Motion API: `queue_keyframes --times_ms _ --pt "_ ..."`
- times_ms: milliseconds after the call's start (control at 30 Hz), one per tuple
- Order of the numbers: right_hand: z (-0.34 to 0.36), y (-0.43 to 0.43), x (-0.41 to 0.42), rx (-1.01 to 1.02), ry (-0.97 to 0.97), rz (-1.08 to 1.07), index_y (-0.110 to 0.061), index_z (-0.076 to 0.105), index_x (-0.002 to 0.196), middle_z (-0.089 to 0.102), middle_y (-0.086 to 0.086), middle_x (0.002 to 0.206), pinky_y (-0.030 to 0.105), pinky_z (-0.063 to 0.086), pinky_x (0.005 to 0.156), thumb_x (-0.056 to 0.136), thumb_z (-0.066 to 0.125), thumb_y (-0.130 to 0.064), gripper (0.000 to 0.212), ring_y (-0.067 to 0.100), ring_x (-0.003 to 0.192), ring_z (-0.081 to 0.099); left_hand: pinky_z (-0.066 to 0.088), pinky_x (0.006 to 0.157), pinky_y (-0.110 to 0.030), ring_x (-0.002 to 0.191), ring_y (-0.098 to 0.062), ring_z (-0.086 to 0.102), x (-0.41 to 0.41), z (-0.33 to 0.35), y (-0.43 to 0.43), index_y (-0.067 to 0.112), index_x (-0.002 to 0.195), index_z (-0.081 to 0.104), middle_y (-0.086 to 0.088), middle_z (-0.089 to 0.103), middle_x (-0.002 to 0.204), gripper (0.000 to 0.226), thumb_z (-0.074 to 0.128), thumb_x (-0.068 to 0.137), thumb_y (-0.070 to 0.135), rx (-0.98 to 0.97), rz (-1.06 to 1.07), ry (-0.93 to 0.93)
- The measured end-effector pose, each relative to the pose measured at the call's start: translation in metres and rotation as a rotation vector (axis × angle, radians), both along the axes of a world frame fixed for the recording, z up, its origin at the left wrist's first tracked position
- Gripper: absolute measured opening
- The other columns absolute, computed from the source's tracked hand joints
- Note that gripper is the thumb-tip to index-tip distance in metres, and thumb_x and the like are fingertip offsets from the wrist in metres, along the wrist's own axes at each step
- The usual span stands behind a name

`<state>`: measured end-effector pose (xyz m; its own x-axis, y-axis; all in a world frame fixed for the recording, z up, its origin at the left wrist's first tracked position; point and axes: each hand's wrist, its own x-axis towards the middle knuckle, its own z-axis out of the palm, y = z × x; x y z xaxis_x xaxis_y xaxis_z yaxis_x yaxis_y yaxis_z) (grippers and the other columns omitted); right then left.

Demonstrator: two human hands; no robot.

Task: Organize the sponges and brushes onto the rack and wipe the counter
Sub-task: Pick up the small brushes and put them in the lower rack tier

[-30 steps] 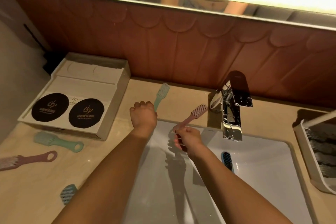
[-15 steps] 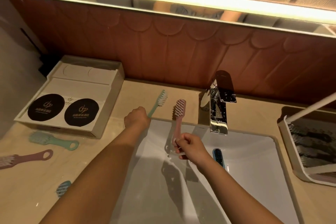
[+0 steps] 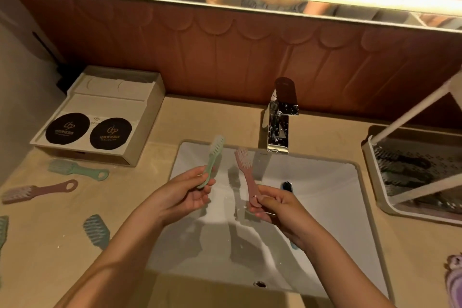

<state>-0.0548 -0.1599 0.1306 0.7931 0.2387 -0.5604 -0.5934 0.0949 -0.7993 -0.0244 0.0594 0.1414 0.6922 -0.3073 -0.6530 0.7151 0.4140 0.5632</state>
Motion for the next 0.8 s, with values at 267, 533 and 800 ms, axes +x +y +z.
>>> queue_keyframes --times_ms 267,533,800 --pt "0.002 -0.025 -0.042 0.144 0.073 -0.103 -0.008 0.062 0.109 0.054 -0.003 0.056 0.016 0.040 0.055 0.096 0.041 -0.001 0.025 0.008 0.051 0.047 0.054 0.060 -0.024 0.067 -0.015 0.061 -0.058 0.011 -0.025 0.005 0.107 0.054 -0.009 0.066 0.075 0.024 0.055 0.084 -0.003 0.134 -0.253 -0.079" --pt "0.009 -0.070 -0.074 -0.167 -0.130 -0.064 -0.020 0.061 0.118 0.047 0.007 0.074 0.022 0.039 0.062 0.098 0.038 -0.008 0.032 0.010 0.060 0.040 0.056 0.063 -0.024 0.070 -0.017 0.066 -0.083 0.010 -0.083 0.006 0.105 0.050 -0.008 0.068 0.080 0.033 0.057 0.081 -0.016 0.209 -0.259 -0.140" --pt "0.016 -0.134 -0.097 -0.409 -0.259 -0.053 -0.038 0.063 0.100 0.064 -0.022 0.090 0.011 0.047 0.069 0.097 0.042 -0.008 0.036 -0.012 0.073 0.058 0.037 0.041 -0.018 0.036 -0.007 0.039 -0.078 -0.001 -0.150 0.005 0.099 0.047 -0.009 0.059 0.066 0.017 0.031 0.093 0.008 0.164 0.024 0.037"
